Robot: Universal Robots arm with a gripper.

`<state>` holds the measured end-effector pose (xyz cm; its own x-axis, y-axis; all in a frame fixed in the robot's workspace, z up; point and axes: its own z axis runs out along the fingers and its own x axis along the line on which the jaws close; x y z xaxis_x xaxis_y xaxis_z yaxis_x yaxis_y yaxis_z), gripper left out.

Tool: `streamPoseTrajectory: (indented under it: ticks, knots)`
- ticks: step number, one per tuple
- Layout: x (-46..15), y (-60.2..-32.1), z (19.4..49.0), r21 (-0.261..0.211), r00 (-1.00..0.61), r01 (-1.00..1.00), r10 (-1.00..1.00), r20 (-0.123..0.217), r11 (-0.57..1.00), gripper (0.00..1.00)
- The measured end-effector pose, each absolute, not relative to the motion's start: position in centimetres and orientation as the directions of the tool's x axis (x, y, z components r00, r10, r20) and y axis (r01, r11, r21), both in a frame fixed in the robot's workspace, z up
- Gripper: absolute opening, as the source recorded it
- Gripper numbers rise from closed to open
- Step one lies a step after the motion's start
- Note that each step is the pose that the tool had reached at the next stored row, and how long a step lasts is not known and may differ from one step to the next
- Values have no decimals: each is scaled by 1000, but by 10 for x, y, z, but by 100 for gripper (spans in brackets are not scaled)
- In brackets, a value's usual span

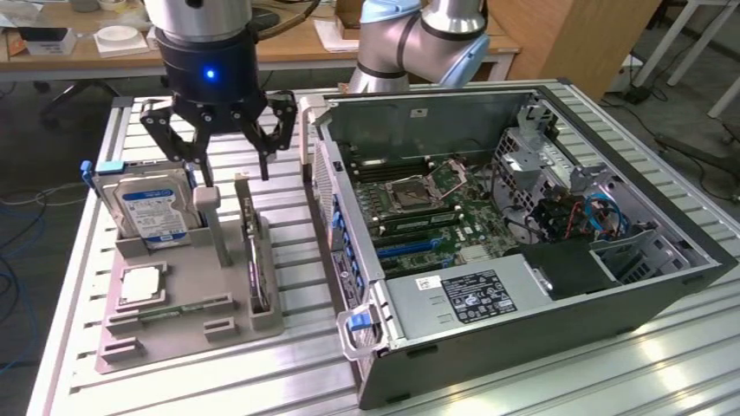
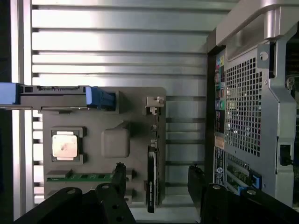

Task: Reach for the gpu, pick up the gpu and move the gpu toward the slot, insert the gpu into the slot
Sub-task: 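Pick up the gpu and move the gpu toward the slot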

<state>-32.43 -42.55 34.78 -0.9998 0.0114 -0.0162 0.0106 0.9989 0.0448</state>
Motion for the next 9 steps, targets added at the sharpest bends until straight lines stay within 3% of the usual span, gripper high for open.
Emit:
streamPoseTrajectory:
  ticks: [9]
  knots:
    - [-324, -436, 345, 45, -1000, 11, 11, -16, 999, 65]
